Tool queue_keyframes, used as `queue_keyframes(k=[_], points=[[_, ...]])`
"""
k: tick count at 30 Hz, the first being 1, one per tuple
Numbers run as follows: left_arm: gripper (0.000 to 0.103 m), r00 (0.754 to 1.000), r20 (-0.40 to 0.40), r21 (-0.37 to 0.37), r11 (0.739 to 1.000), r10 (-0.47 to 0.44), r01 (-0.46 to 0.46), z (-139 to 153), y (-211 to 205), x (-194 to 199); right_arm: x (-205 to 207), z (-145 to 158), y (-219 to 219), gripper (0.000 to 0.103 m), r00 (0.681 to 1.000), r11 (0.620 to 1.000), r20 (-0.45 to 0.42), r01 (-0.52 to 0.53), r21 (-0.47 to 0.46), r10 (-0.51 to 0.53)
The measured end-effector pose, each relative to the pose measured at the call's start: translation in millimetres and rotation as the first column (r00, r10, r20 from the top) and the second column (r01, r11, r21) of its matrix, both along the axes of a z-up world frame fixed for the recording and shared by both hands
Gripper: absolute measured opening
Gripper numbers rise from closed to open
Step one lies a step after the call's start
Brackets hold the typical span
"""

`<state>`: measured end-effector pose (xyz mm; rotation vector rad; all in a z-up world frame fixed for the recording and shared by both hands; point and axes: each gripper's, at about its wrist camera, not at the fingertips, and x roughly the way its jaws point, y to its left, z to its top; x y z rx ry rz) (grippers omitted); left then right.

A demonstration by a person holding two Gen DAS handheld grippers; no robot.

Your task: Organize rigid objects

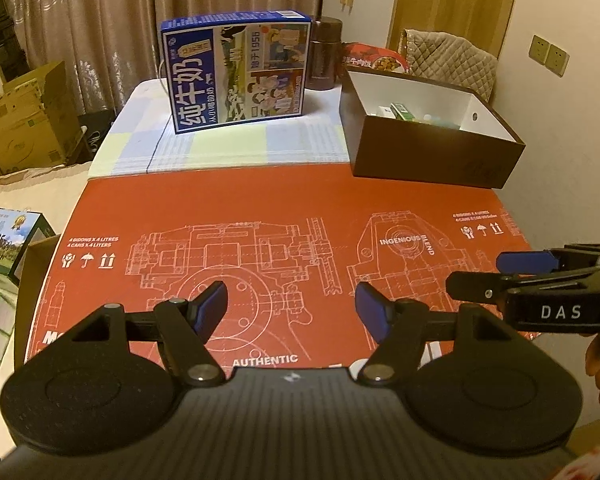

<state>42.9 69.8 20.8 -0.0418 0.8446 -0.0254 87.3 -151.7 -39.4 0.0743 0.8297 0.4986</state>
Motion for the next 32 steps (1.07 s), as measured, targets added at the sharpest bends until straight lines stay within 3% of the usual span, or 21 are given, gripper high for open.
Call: queue_keyframes(k=[12,32], points=[[0.067,1.000,-0.005,-0.002,1.000,0.019,-0.019,-3,9,-14,-11,-3,12,0.069,1.000,1.000,-0.002,-0.022,-0.009,0.022],[0.067,1.000,-0.022,-0.004,1.000,0.013,-0.014,-9,3,-7,-5,-9,11,0.069,1.000,1.000,-0.023,-0.020,-0.024,0.020]])
